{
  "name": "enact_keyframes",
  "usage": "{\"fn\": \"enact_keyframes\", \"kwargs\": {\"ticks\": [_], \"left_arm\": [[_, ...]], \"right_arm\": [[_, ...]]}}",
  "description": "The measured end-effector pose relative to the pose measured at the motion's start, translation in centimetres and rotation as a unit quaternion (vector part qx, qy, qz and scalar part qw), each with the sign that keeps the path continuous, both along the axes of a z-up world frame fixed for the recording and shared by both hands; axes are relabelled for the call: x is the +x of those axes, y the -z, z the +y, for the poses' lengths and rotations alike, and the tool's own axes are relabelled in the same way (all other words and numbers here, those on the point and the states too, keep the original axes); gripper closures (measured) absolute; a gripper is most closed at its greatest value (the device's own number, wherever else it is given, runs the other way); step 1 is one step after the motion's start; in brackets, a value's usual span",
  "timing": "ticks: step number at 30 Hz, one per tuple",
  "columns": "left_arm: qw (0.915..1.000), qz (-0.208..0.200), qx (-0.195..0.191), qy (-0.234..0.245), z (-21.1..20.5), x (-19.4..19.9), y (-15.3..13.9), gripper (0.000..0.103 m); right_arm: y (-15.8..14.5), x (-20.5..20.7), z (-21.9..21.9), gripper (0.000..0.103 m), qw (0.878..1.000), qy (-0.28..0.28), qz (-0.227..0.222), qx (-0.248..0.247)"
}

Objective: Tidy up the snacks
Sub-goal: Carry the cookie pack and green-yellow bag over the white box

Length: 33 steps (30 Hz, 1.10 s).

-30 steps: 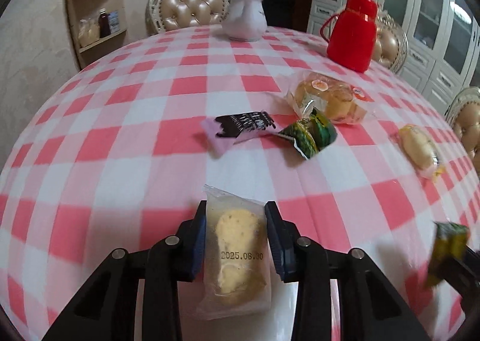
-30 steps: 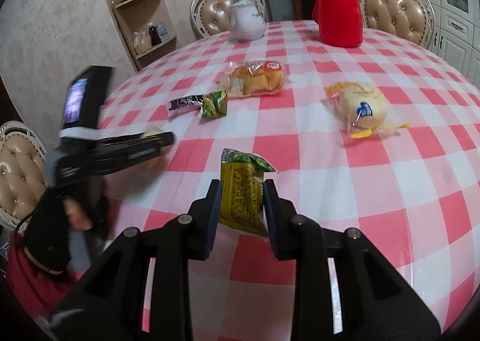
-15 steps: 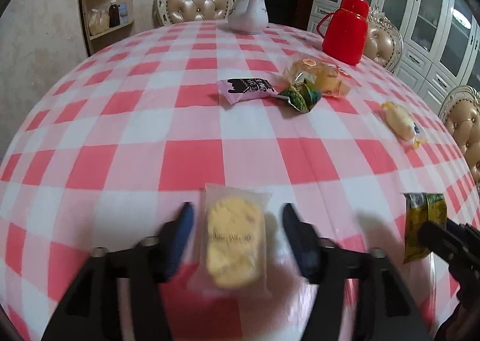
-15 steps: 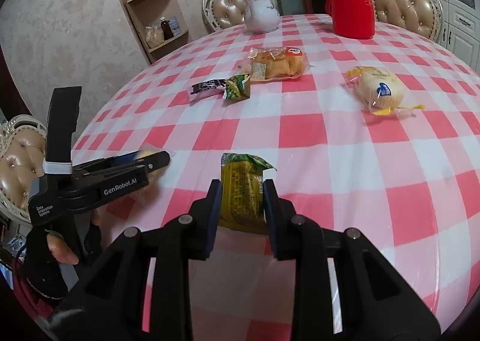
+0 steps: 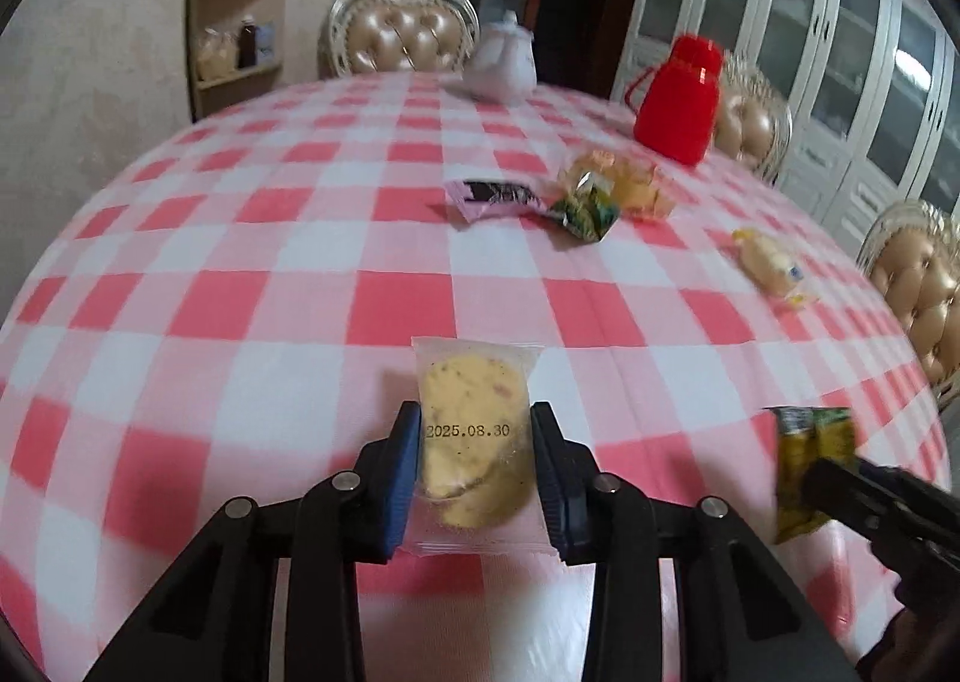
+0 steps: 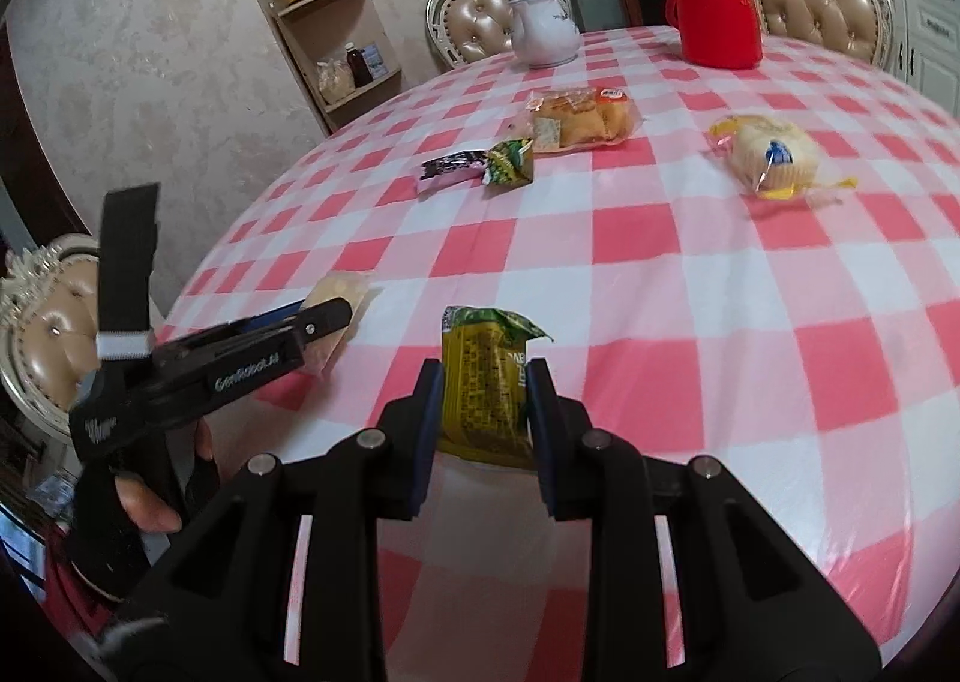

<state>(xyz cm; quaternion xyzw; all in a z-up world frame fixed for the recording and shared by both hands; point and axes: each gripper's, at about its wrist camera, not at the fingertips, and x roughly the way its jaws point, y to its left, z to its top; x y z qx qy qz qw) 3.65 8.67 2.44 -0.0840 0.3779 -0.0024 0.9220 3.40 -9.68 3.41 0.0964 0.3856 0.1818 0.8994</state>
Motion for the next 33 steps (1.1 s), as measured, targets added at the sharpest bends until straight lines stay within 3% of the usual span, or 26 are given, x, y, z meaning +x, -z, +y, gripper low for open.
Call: {"fn": "enact_keyframes", "kwargs": {"ticks": [5,12,21,33], "left_arm": [[0.9981,-0.034,-0.036,-0.037,1.9,-4.9,-1.4,0.066],[0.9958,-0.04,-0.033,-0.075,4.7,-9.5,-2.2,0.066],[0.9937,-0.042,0.011,-0.104,7.9,-15.6,-3.2,0.066],[0.9863,-0.028,0.051,-0.154,13.2,-23.7,-2.8,0.066]], "right_arm": [[-0.5,-1.6,1.6,0.071,1.0,-0.023,-0.015,0.002],[-0.6,-3.6,4.8,0.071,0.997,-0.072,-0.02,0.008],[-0.2,-6.4,10.1,0.071,0.987,-0.157,-0.018,0.013],[0.4,-10.3,18.2,0.071,0.957,-0.288,-0.012,0.021]]}}
